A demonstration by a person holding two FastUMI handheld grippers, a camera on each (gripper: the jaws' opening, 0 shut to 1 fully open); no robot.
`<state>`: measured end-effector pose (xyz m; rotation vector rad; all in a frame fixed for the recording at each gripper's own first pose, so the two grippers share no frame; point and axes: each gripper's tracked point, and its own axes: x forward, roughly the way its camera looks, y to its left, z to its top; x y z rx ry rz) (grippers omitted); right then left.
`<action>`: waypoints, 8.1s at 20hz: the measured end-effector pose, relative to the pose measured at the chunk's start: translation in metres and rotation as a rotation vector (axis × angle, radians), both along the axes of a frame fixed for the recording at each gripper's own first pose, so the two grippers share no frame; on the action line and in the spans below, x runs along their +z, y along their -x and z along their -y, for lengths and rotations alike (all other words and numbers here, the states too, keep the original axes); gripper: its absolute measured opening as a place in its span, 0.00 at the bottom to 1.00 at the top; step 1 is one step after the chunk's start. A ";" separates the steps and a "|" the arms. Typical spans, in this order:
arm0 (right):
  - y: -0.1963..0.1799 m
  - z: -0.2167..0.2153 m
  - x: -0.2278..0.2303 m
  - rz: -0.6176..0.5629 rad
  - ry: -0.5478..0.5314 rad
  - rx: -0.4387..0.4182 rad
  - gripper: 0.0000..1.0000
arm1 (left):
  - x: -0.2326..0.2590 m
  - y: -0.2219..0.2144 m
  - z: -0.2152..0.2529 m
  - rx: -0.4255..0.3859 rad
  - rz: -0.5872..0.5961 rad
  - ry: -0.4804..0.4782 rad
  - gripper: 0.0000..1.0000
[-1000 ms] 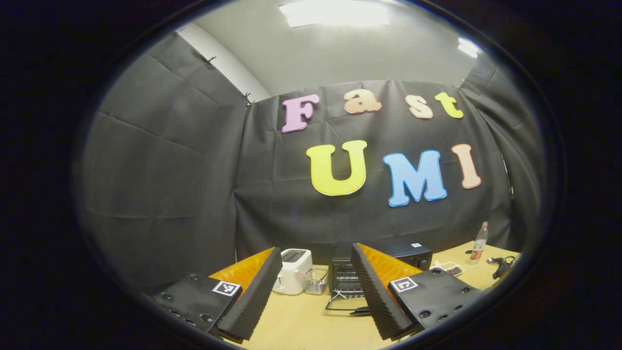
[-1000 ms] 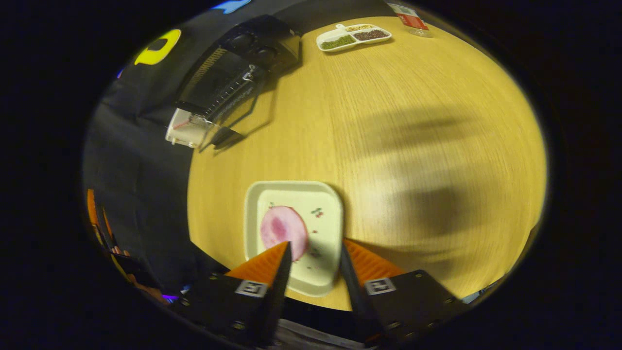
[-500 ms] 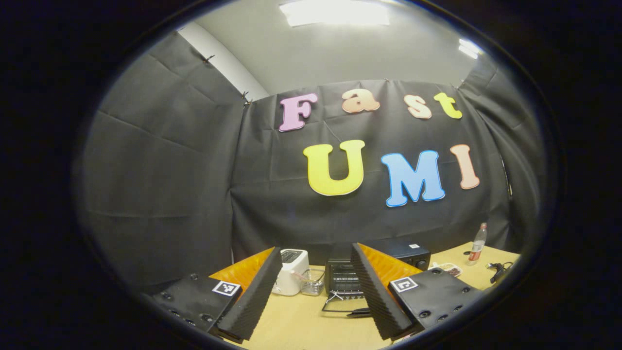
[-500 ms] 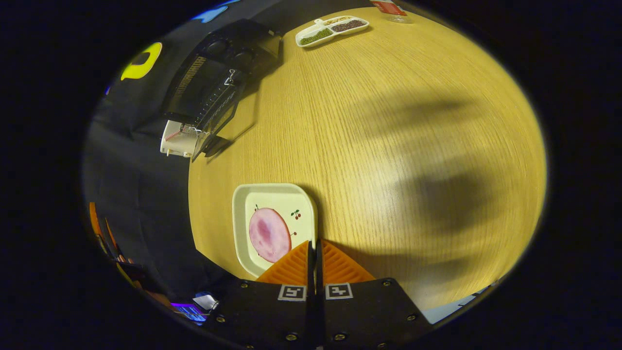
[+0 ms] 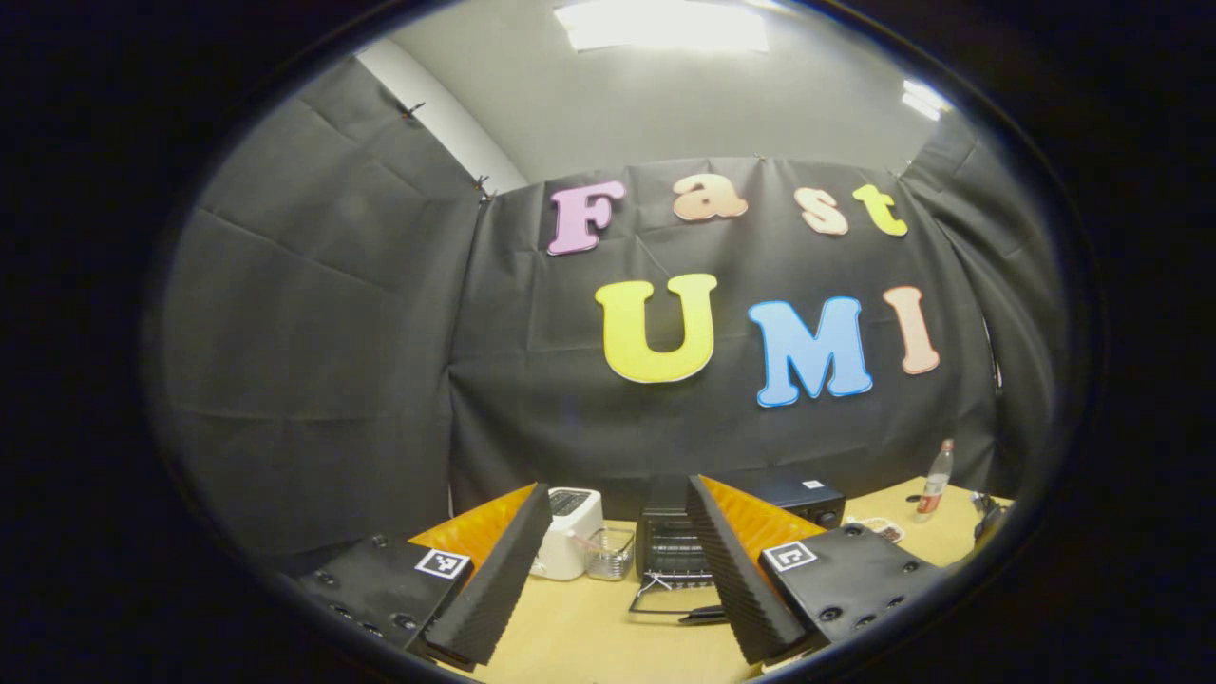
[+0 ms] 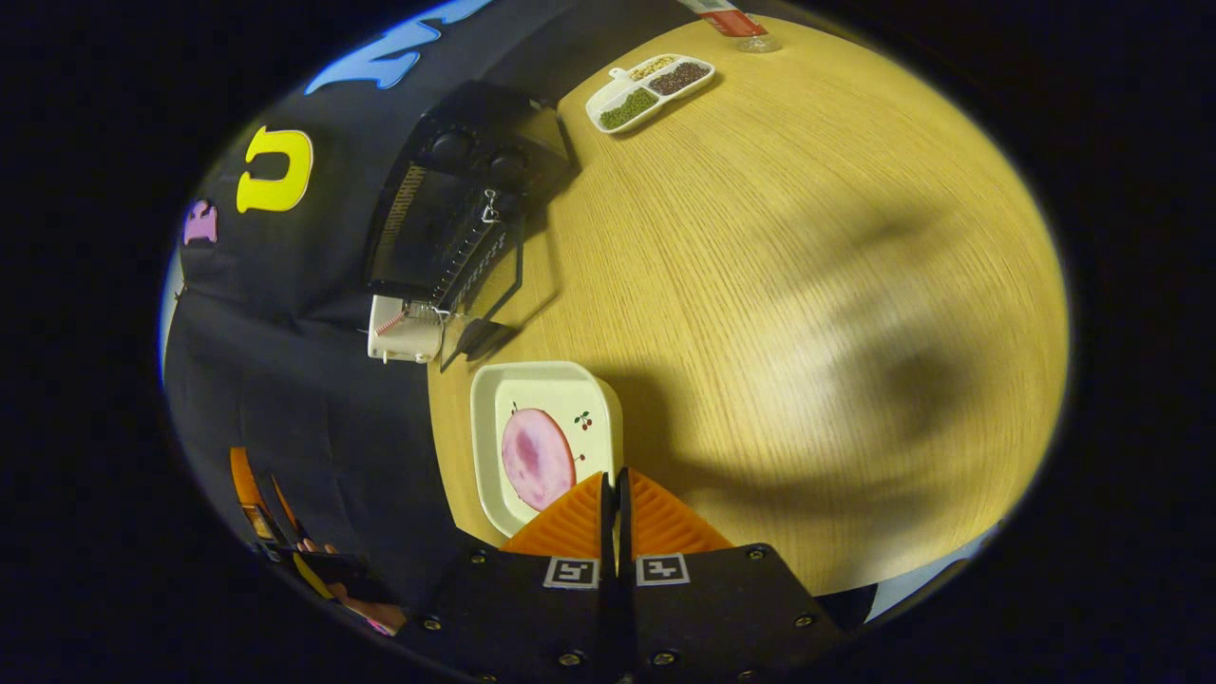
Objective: Open the electric oven with the left hand, put the food in, and close the electric oven.
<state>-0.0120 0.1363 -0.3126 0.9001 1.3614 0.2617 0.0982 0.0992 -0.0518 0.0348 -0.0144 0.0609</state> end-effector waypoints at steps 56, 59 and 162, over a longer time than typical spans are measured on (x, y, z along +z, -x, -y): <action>-0.217 -0.150 0.084 0.427 -0.113 -0.449 0.97 | -0.093 -0.072 -0.052 -0.053 -0.152 0.052 1.00; -0.197 -0.131 0.103 0.562 -0.029 -0.339 0.97 | -0.098 -0.070 -0.026 -0.095 -0.167 0.053 0.96; 0.006 0.061 0.289 1.383 0.707 -0.160 0.98 | 0.051 0.146 0.073 -0.150 -0.002 0.054 1.00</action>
